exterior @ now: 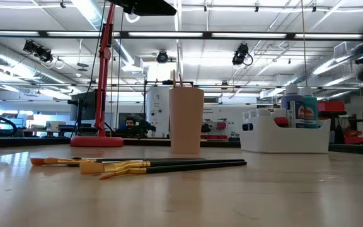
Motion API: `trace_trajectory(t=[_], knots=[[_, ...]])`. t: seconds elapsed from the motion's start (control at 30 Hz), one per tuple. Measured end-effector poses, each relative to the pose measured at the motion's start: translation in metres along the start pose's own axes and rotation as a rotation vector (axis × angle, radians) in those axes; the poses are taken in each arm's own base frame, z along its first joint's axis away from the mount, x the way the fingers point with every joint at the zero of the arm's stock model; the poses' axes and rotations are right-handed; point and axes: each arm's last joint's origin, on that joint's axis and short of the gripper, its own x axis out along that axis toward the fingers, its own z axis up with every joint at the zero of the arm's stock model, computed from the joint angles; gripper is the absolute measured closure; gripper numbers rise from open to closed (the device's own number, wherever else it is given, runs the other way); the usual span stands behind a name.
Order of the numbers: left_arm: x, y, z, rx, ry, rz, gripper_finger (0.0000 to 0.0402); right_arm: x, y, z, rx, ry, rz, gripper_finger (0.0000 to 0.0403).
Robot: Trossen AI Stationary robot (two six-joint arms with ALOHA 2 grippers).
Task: Pick & Place Paint Supplies
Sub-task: Put the white paint brush into the orange cup
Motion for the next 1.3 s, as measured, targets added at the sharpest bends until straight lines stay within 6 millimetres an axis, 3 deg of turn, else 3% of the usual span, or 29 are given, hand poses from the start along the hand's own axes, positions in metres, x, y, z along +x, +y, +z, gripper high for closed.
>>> trace_trajectory(t=[0.1, 0.2, 0.43, 0.53, 0.9, 1.2, 1.3], knots=[[0.000, 0.000, 0.000, -0.041, -0.005, 0.001, 0.0379, -0.029, 0.017, -0.013, -0.181, -0.243, 0.023, 0.0401], [0.000, 0.000, 0.001, -0.077, -0.011, 0.002, 0.0379, -0.038, 0.028, -0.034, -0.240, -0.319, 0.071, 0.0398], [0.000, 0.000, 0.002, -0.154, -0.019, 0.005, 0.0379, -0.012, 0.045, -0.067, -0.165, -0.235, 0.287, 0.0329], [0.000, 0.000, 0.001, -0.193, -0.008, 0.002, 0.0379, -0.001, 0.047, -0.076, -0.184, -0.213, 0.271, 0.0301], [0.000, 0.002, 0.004, -0.159, -0.043, 0.019, 0.0379, 0.057, 0.056, -0.090, -0.136, -0.023, 0.082, 0.0312], [-0.001, 0.006, 0.014, -0.195, -0.145, 0.052, 0.0379, 0.055, 0.051, -0.089, -0.162, -0.008, 0.044, 0.0315], [-0.002, 0.008, 0.018, -0.206, -0.187, 0.067, 0.0379, 0.053, 0.040, -0.088, -0.186, -0.009, -0.061, 0.0315]])
